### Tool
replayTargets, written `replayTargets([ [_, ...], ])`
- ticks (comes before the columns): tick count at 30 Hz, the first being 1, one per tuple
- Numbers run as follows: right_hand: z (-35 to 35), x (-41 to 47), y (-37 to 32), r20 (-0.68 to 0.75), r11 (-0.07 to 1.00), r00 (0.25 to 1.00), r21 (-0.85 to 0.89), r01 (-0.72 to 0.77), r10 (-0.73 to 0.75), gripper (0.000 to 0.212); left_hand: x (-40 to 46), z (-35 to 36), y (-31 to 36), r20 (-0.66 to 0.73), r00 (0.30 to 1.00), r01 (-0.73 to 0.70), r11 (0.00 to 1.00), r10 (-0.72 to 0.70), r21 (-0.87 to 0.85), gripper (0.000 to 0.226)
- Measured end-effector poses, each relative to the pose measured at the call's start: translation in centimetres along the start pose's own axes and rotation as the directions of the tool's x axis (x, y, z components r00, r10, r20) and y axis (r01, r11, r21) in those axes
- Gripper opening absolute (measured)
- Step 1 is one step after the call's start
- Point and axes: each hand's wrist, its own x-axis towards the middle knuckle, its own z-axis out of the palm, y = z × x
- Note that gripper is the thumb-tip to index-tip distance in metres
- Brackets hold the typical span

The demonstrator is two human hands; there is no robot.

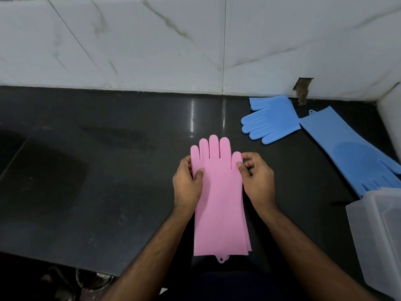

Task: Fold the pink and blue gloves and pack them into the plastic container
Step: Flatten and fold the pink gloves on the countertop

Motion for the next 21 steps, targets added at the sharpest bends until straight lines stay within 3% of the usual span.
replayTargets([
  [4,0.2,0.1,-0.3,-0.043,0.998,0.997,-0.018,0.06,-0.061,0.023,0.3,0.0,-0.4,0.008,0.999,0.051,0.997,-0.051,-0.063,0.041],
  [9,0.3,1.0,0.2,0.011,0.98,0.999,-0.194,0.041,-0.039,0.019,0.6,0.2,-0.5,0.026,0.998,0.052,0.998,-0.051,-0.047,0.041],
  [16,-0.2,0.5,0.3,0.055,0.999,0.998,-0.032,0.036,-0.034,0.018,0.2,0.2,-0.3,0.018,0.999,0.042,0.998,-0.042,-0.04,0.044],
  [21,-1.1,-1.6,0.3,0.087,0.998,0.996,0.054,-0.023,0.018,0.029,-1.6,0.2,0.3,0.011,1.0,0.008,0.994,-0.007,-0.111,0.056],
])
